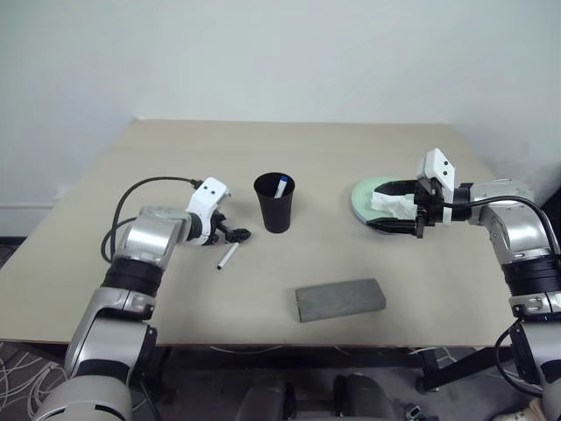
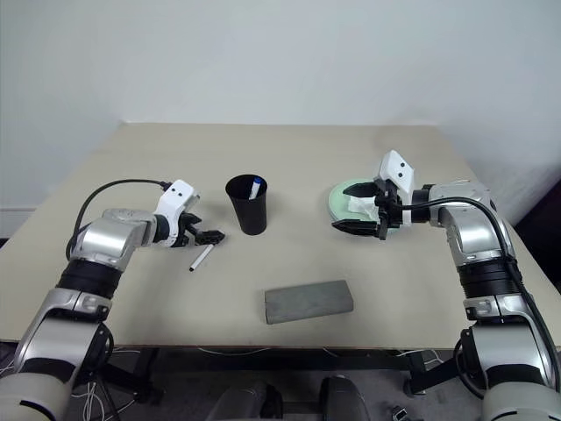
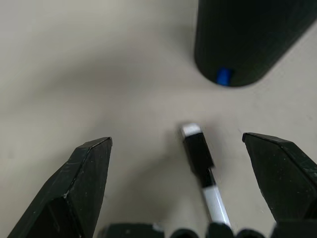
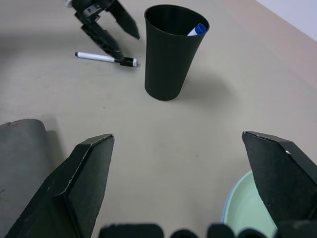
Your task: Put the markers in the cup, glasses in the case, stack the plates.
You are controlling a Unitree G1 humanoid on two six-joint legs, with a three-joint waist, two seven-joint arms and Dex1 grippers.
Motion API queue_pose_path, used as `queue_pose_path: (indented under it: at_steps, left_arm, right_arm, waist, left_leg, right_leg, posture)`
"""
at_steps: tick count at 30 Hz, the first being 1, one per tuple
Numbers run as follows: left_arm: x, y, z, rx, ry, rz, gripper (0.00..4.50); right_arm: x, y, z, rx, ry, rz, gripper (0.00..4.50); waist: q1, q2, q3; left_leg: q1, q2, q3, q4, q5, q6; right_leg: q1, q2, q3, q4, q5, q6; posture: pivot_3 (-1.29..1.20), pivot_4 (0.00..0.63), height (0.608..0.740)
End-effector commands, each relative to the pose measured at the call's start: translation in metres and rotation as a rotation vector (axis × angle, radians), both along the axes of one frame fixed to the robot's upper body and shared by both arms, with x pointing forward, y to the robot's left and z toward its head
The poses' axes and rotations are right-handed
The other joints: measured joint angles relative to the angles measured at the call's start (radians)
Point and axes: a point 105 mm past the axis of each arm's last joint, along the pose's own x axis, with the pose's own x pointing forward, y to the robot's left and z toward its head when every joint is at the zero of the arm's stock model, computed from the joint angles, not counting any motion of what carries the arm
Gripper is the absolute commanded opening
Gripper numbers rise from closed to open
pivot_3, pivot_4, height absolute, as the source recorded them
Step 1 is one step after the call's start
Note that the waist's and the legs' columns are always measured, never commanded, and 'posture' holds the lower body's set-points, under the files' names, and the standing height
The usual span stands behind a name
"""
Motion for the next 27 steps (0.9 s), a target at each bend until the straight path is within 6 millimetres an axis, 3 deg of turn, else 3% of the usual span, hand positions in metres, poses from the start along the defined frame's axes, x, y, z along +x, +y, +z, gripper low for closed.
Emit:
queue_pose_path:
  at_steps: [1, 21, 24, 27]
  left_arm:
    - [0.007, -0.008, 0.01, 0.058, 0.007, -0.011, 4.48]
    - [0.013, -0.013, -0.004, 0.122, 0.091, 0.025, 4.48]
    - [0.013, -0.013, -0.007, 0.126, 0.096, 0.03, 3.9]
    - [0.012, -0.014, -0.01, 0.111, 0.115, 0.034, 2.87]
  right_arm:
    - [0.001, 0.003, 0.014, 0.014, -0.057, 0.015, 4.5]
    - [0.001, 0.003, 0.015, 0.012, -0.061, 0.007, 4.5]
    - [0.001, 0.003, 0.015, 0.011, -0.062, 0.009, 4.5]
    - [0.002, 0.004, 0.016, 0.01, -0.063, 0.011, 4.5]
  waist:
    - [0.0, 0.0, 0.0]
    - [0.0, 0.0, 0.0]
    - [0.0, 0.0, 0.0]
    - [0.0, 0.0, 0.0]
  left_leg:
    - [0.0, 0.0, 0.0, 0.0, 0.0, 0.0]
    - [-0.001, 0.0, -0.001, -0.001, 0.0, 0.0]
    - [-0.001, 0.0, -0.001, 0.0, 0.0, 0.0]
    - [0.0, 0.0, -0.001, 0.0, 0.0, 0.0]
  right_leg:
    - [0.0, 0.0, 0.0, 0.0, 0.0, 0.0]
    - [-0.001, -0.002, 0.0, 0.0, 0.0, 0.0]
    - [-0.001, -0.002, 0.0, 0.0, 0.0, 0.0]
    - [0.0, -0.002, 0.0, 0.0, 0.0, 0.0]
  posture:
    - [0.0, 0.0, 0.738]
    - [0.0, 0.0, 0.738]
    - [0.0, 0.0, 0.738]
    - [0.0, 0.0, 0.738]
